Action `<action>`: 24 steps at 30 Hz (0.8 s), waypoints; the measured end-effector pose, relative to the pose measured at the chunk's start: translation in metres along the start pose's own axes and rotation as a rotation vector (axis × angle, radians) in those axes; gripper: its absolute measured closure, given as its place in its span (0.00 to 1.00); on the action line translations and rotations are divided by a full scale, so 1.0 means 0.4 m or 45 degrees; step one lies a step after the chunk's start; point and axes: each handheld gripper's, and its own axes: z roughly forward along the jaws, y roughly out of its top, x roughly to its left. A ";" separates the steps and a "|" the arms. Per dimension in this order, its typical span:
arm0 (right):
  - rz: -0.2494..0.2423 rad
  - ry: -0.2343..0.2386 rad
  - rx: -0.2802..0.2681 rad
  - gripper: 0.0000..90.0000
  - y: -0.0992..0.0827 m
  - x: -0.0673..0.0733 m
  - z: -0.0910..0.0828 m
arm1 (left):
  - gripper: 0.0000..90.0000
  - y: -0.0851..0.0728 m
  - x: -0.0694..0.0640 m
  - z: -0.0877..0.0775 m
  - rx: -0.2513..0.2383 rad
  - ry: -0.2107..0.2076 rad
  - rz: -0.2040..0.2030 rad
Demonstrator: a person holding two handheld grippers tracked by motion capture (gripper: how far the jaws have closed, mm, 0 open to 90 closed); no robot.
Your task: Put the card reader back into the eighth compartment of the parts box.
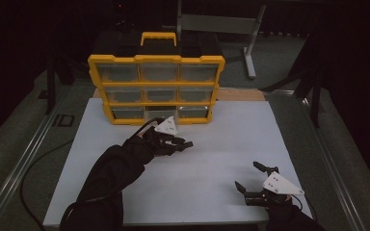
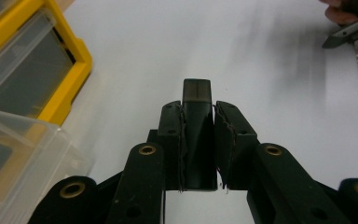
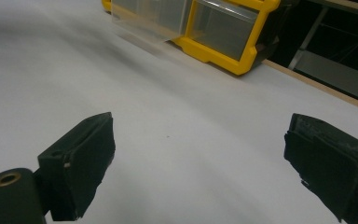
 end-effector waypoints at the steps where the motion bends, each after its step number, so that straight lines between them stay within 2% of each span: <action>1: 0.000 0.000 0.000 0.09 0.000 0.000 0.000 | 0.82 0.000 0.002 -0.003 -0.005 0.003 -0.004; 14: 0.001 0.001 0.000 0.09 0.000 0.000 0.001 | 0.82 0.004 0.029 -0.042 -0.018 0.063 -0.021; 24: -0.012 0.003 0.004 0.09 0.000 -0.001 0.000 | 0.82 0.005 0.050 -0.069 -0.035 0.112 -0.055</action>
